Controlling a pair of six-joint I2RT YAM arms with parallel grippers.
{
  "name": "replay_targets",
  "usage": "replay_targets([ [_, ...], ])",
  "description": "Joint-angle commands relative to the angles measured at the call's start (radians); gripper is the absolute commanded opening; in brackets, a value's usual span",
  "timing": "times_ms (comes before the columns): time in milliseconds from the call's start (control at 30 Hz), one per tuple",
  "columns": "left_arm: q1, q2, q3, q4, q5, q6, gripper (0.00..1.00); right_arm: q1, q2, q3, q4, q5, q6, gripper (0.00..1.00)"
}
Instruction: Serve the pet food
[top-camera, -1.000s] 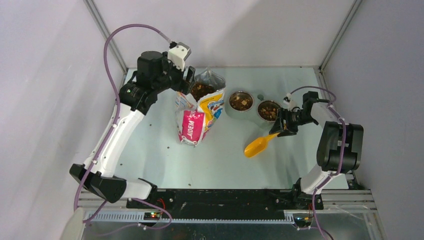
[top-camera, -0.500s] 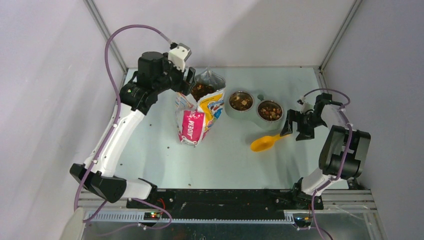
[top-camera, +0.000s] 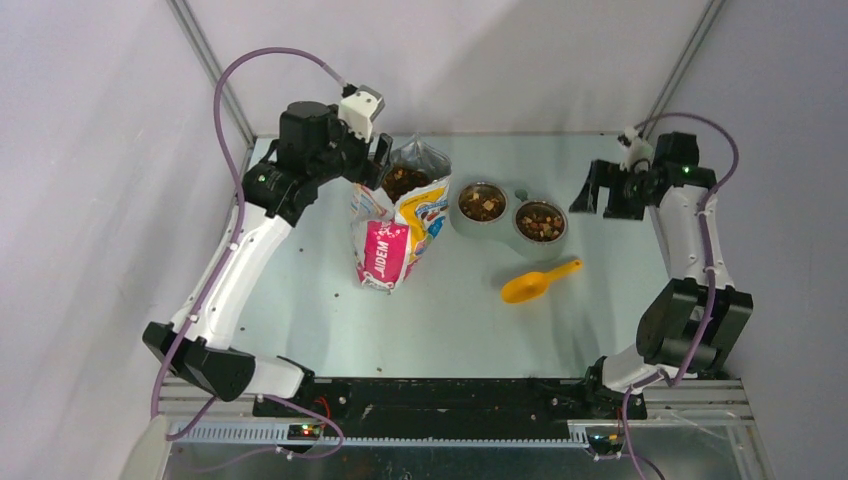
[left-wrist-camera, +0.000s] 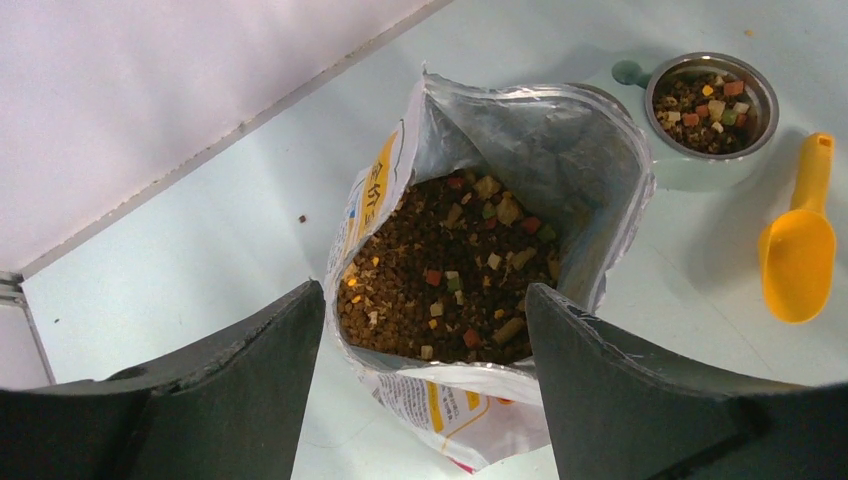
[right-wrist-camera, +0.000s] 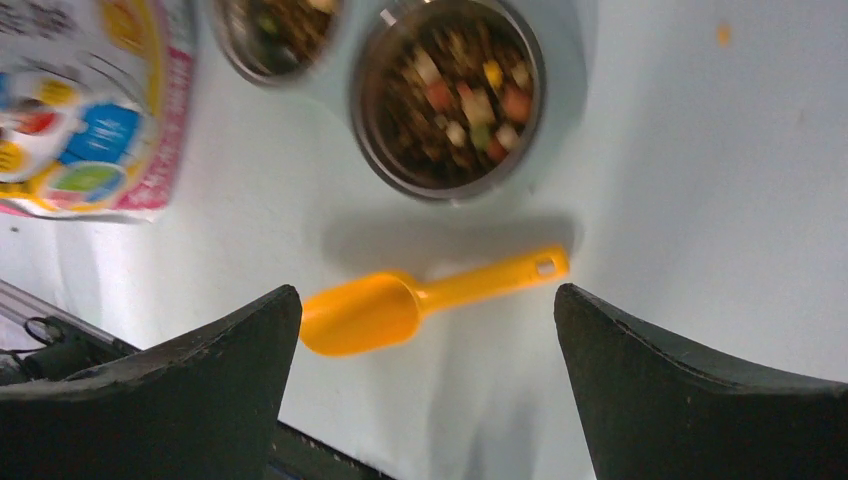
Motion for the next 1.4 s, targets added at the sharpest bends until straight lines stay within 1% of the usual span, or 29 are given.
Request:
replay_targets([
  [0, 0.022, 0.021, 0.080, -0.006, -0.033, -0.064, 0.82, 0.063, 0.031, 0.146, 0.004, -0.104, 0.062, 1.00],
  [100, 0.062, 0.022, 0.084, -0.023, -0.017, -0.132, 0.84, 0.104, 0.039, 0.178, 0.038, -0.108, 0.151, 0.99],
  [167, 0.091, 0.033, 0.098, -0.060, 0.008, -0.170, 0.85, 0.120, 0.049, 0.183, 0.053, -0.259, 0.172, 1.00],
  [233, 0.116, 0.056, 0.132, -0.129, 0.030, -0.200, 0.84, 0.138, 0.050, 0.182, 0.063, -0.313, 0.165, 1.00],
  [300, 0.134, 0.062, 0.154, -0.189, 0.039, -0.210, 0.81, 0.162, 0.047, 0.181, 0.062, -0.294, 0.161, 1.00],
  [367, 0.144, 0.022, 0.116, -0.199, 0.093, -0.179, 0.81, 0.178, 0.052, 0.181, 0.048, -0.272, 0.160, 1.00],
  [400, 0.145, -0.036, 0.050, -0.177, 0.147, -0.138, 0.81, 0.182, 0.054, 0.180, 0.047, -0.269, 0.160, 1.00],
  [433, 0.146, -0.070, 0.010, -0.157, 0.169, -0.114, 0.81, 0.184, 0.053, 0.175, 0.048, -0.264, 0.163, 1.00],
  [467, 0.146, -0.146, -0.088, -0.105, 0.216, -0.071, 0.81, 0.185, 0.053, 0.172, 0.049, -0.260, 0.164, 1.00],
  [500, 0.146, -0.184, -0.191, -0.074, 0.236, -0.036, 0.82, 0.188, 0.054, 0.169, 0.049, -0.256, 0.160, 1.00],
  [533, 0.146, -0.260, -0.241, -0.022, 0.267, -0.020, 0.84, 0.191, 0.057, 0.170, 0.046, -0.256, 0.153, 1.00],
  [567, 0.142, -0.293, -0.319, 0.002, 0.279, 0.007, 0.86, 0.204, 0.066, 0.180, 0.031, -0.258, 0.134, 1.00],
  [600, 0.132, -0.338, -0.351, 0.029, 0.298, 0.022, 0.86, 0.212, 0.072, 0.199, 0.017, -0.261, 0.107, 1.00],
  [667, 0.106, -0.358, -0.400, 0.025, 0.306, 0.060, 0.86, 0.259, 0.084, 0.227, -0.017, -0.232, 0.052, 1.00],
  [700, 0.092, -0.344, -0.404, 0.018, 0.290, 0.072, 0.84, 0.301, 0.089, 0.236, -0.033, -0.195, 0.036, 1.00],
  [800, 0.039, -0.288, -0.387, 0.005, 0.270, 0.041, 0.78, 0.389, 0.104, 0.259, -0.044, 0.047, 0.019, 1.00],
  [867, 0.022, -0.257, -0.395, 0.056, 0.230, -0.013, 0.76, 0.405, 0.137, 0.269, -0.047, 0.119, 0.013, 0.99],
  [900, 0.016, -0.245, -0.402, 0.109, 0.220, -0.028, 0.76, 0.408, 0.143, 0.270, -0.042, 0.124, 0.006, 1.00],
  [967, -0.018, -0.227, -0.420, 0.170, 0.164, -0.071, 0.75, 0.403, 0.155, 0.299, -0.004, 0.078, -0.029, 1.00],
  [1000, -0.050, -0.219, -0.423, 0.183, 0.130, -0.096, 0.75, 0.394, 0.157, 0.307, 0.040, 0.025, -0.028, 1.00],
  [1033, -0.065, -0.205, -0.424, 0.200, 0.114, -0.105, 0.75, 0.390, 0.158, 0.329, 0.070, 0.000, -0.019, 1.00],
  [1100, -0.127, -0.189, -0.432, 0.228, 0.031, -0.133, 0.75, 0.377, 0.161, 0.362, 0.163, -0.082, 0.050, 1.00],
  [1133, -0.139, -0.178, -0.434, 0.234, -0.029, -0.150, 0.75, 0.374, 0.178, 0.379, 0.205, -0.100, 0.063, 1.00],
  [1200, -0.164, -0.154, -0.427, 0.235, -0.106, -0.173, 0.74, 0.379, 0.219, 0.444, 0.227, -0.140, 0.106, 0.96],
  [1233, -0.170, -0.148, -0.425, 0.229, -0.116, -0.192, 0.72, 0.387, 0.234, 0.487, 0.231, -0.143, 0.129, 0.91],
  [1267, -0.171, -0.136, -0.418, 0.224, -0.140, -0.210, 0.67, 0.394, 0.263, 0.506, 0.236, -0.139, 0.138, 0.87],
  [1300, -0.172, -0.132, -0.416, 0.217, -0.150, -0.213, 0.64, 0.406, 0.290, 0.544, 0.244, -0.133, 0.153, 0.83],
  [1333, -0.171, -0.130, -0.412, 0.213, -0.161, -0.211, 0.58, 0.414, 0.304, 0.561, 0.248, -0.131, 0.160, 0.80],
  [1367, -0.172, -0.131, -0.413, 0.212, -0.164, -0.207, 0.54, 0.431, 0.319, 0.600, 0.254, -0.129, 0.176, 0.77],
])
